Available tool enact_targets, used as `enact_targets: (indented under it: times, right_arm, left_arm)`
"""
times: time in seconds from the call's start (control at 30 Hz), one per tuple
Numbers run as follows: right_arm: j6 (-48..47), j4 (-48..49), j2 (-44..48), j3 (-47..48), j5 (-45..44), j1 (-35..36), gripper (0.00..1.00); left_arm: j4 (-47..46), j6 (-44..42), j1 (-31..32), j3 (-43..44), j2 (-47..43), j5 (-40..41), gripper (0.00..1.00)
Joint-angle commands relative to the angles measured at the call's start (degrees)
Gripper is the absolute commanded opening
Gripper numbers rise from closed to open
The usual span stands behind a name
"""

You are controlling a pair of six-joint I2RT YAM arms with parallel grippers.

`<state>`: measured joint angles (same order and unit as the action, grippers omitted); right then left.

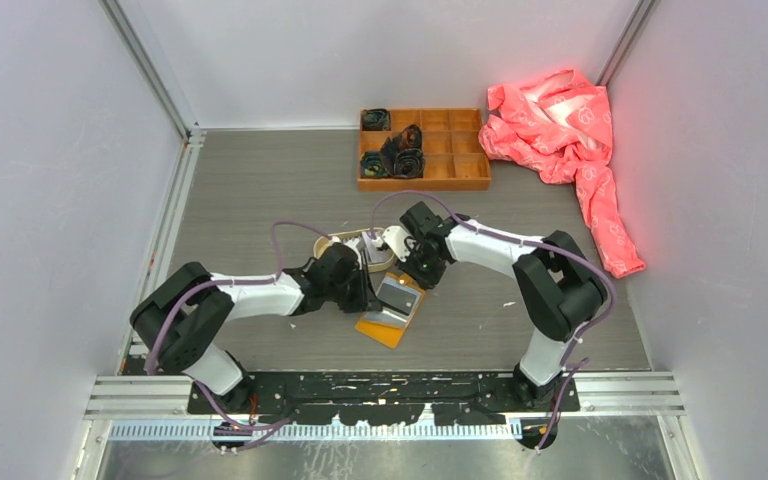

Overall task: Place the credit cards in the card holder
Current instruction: Insert the credit card into the card holder, then turn over the card slot in the card holder.

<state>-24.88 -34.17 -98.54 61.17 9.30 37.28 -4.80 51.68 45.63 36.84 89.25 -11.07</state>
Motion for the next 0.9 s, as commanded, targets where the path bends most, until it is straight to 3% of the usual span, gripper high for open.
enact_targets:
  times: [0.0,0.27,0.5,0.7,0.87]
  right_arm:
    - [-1.3,-2.2,-1.1,2.4,0.5,0.9,0.17]
    - [-6.1,-9.5,-1.2,3.7,13.3,4.5,0.16]
    - [-7.4,-12.5,0.1,5.4,11.5,4.5,0.16]
    - [-14.3,-14.9,7.7,3.7,15.4,3.0,0.19]
    - [-16.8,-10.5,14.4,0.3,19.4,1.8,0.21]
  left_arm:
    - [0.2,-2.5,-0.4,1.8,0.8,2.4,0.14]
    - [-3.0,-7.4,-0.4,1.3,-0.5,5.2,0.15]
    - [-5.6,-10.0,-0.3,0.0,-3.3,4.1,0.16]
    - [-4.4,-12.3,-0.2,-4.2,-15.5,6.9,0.2]
    - [-0.1,-13.8,-0.2,-8.1,-30.8,10.6,0.25]
